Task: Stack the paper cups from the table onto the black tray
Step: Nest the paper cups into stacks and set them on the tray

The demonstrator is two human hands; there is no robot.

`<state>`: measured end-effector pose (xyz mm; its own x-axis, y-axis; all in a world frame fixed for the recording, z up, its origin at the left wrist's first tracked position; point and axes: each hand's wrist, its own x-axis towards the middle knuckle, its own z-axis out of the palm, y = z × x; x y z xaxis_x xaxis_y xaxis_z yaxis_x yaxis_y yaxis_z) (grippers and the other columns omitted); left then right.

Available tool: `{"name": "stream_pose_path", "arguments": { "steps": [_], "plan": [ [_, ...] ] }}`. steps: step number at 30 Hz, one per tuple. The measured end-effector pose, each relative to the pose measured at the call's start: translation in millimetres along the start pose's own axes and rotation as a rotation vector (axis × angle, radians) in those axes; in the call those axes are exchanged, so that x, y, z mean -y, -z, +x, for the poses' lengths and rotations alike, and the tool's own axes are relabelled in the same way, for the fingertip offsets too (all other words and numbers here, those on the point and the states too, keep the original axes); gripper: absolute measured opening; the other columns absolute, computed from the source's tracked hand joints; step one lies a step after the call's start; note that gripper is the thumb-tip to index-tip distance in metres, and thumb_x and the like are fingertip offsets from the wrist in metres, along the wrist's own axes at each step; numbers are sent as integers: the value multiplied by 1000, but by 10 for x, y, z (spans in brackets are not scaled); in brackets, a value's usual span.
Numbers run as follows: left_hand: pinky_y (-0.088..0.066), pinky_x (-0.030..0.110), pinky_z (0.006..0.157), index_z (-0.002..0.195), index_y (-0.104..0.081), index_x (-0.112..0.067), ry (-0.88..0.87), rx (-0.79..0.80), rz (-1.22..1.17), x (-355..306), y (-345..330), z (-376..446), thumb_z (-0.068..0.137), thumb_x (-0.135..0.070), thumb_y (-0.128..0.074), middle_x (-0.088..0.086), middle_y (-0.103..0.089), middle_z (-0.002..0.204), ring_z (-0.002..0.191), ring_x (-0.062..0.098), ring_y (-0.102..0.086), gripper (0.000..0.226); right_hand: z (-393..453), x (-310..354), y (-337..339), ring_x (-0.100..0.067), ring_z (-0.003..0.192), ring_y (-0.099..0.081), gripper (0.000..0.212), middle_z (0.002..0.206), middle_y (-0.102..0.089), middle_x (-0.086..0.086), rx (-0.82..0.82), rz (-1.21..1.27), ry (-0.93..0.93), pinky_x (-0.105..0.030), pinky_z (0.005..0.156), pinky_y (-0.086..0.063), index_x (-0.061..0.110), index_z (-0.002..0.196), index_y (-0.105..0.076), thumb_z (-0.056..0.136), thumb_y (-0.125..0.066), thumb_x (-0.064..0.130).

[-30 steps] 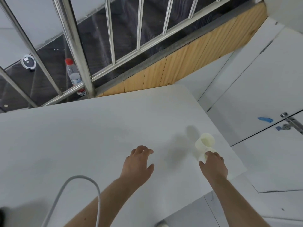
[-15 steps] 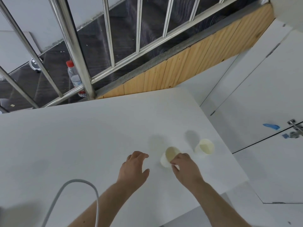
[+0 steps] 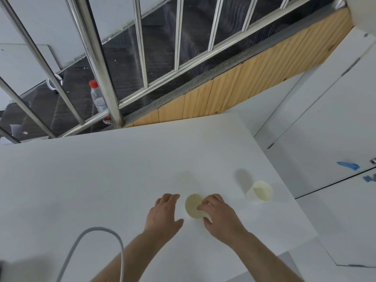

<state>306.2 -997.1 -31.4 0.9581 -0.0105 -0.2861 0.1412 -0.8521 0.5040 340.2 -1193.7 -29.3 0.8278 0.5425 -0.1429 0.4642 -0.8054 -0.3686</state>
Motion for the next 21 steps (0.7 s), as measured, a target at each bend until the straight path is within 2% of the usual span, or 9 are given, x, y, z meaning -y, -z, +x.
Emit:
{"name": "stream_pose_path", "arguments": {
  "steps": [3,6,8,12,15,17,19,21],
  "plan": [
    [-42,27,99,147,-23,-26,-66,14,33,-115,-36,91,83,-39,-64,-10,-29,146,134,14,-32,77,-78,-174,86,-4,123,-36,40,122,-51,11,-68,14,-68,-14,84,-42,22,128,-60,89,-55,17],
    [-42,29,100,148,-20,-25,-144,20,77,-254,-99,190,82,-40,-66,-9,-22,150,136,16,-27,81,-153,-410,173,-11,120,-42,41,120,-52,6,-171,-7,-194,-19,79,-45,20,126,-61,85,-61,17],
    [-41,31,101,148,-18,-26,-182,36,109,-320,-135,238,82,-40,-66,-8,-19,152,138,17,-24,83,-176,-561,231,-19,123,-42,46,127,-49,1,-208,-46,-335,-25,82,-49,19,131,-56,86,-64,19],
    [-42,32,98,147,-23,-27,-199,56,130,-383,-175,278,83,-36,-65,-10,-26,149,135,16,-28,77,-184,-847,357,-27,140,-20,68,152,-25,-5,-155,-111,-602,-40,102,-44,22,148,-32,89,-63,33],
    [-45,30,92,145,-26,-27,-182,40,121,-365,-171,279,84,-29,-62,-9,-31,144,130,17,-35,71,-159,-1034,385,-29,146,-3,77,160,-6,-3,-115,-49,-709,-43,106,-41,24,153,-19,90,-62,37],
    [-47,29,89,145,-25,-28,-165,30,117,-348,-152,265,83,-26,-60,-8,-31,143,127,18,-36,71,-135,-1133,376,-31,147,1,82,161,0,-1,-94,31,-769,-45,108,-37,25,154,-15,90,-63,37],
    [-47,28,88,145,-24,-28,-146,24,109,-343,-126,243,83,-25,-59,-8,-30,142,127,18,-36,72,-123,-1206,373,-33,147,-3,84,162,-2,-2,-83,99,-823,-46,110,-33,24,154,-14,89,-65,37],
    [-47,27,89,145,-24,-29,-126,8,97,-321,-89,206,82,-24,-59,-7,-29,143,127,18,-36,72,-96,-1233,359,-35,143,-18,79,160,-13,-3,-102,149,-832,-47,108,-37,21,153,-20,89,-65,31]
  ]
}}
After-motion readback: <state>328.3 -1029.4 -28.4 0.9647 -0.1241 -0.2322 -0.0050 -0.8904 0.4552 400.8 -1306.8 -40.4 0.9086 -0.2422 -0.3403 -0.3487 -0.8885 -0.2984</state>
